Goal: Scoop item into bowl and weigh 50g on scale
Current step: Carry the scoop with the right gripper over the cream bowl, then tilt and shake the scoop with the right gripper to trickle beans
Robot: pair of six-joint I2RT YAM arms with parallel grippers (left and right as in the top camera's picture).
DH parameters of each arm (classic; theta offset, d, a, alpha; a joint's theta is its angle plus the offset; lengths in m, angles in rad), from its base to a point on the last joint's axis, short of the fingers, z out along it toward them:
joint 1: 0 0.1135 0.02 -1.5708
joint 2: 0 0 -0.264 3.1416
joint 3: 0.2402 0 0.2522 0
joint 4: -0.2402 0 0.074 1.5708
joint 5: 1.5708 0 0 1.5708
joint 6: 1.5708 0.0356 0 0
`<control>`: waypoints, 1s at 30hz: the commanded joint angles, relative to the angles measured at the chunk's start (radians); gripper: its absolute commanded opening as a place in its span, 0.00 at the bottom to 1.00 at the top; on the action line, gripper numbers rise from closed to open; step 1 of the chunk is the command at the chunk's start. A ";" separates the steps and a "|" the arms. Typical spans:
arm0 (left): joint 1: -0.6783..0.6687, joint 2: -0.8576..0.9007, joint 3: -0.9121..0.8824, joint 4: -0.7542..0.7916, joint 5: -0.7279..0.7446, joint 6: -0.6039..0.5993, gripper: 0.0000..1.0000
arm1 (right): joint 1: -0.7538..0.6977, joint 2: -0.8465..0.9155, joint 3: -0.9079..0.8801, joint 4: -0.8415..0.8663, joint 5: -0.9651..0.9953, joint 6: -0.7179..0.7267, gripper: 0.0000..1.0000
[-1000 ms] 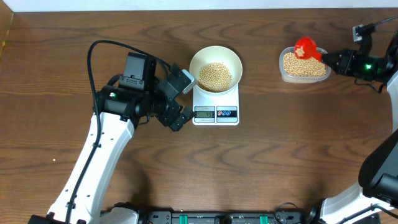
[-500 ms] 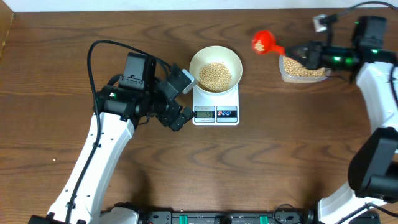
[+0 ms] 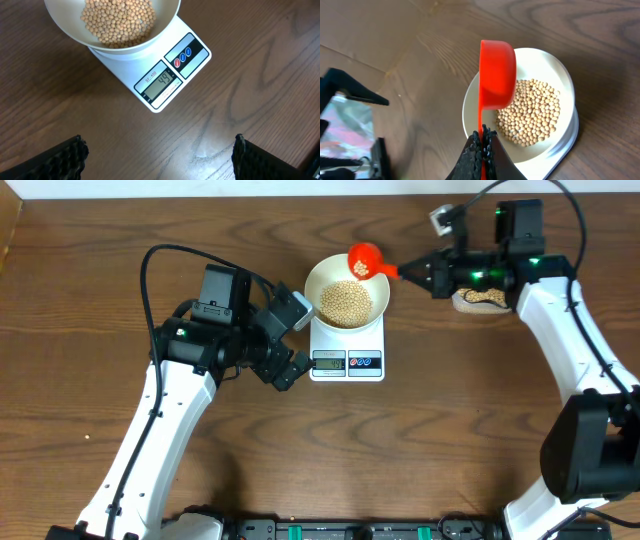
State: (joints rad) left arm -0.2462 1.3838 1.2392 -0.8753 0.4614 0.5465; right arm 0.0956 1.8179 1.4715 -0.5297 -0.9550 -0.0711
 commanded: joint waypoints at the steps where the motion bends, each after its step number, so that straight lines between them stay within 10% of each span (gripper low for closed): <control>1: -0.002 -0.009 0.020 -0.003 -0.002 -0.008 0.94 | 0.036 -0.051 0.006 0.003 0.119 -0.024 0.01; 30: -0.002 -0.009 0.020 -0.003 -0.002 -0.009 0.94 | 0.154 -0.090 0.006 -0.035 0.362 -0.158 0.01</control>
State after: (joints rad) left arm -0.2462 1.3838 1.2392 -0.8753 0.4614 0.5465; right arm 0.2337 1.7515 1.4715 -0.5568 -0.5991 -0.1799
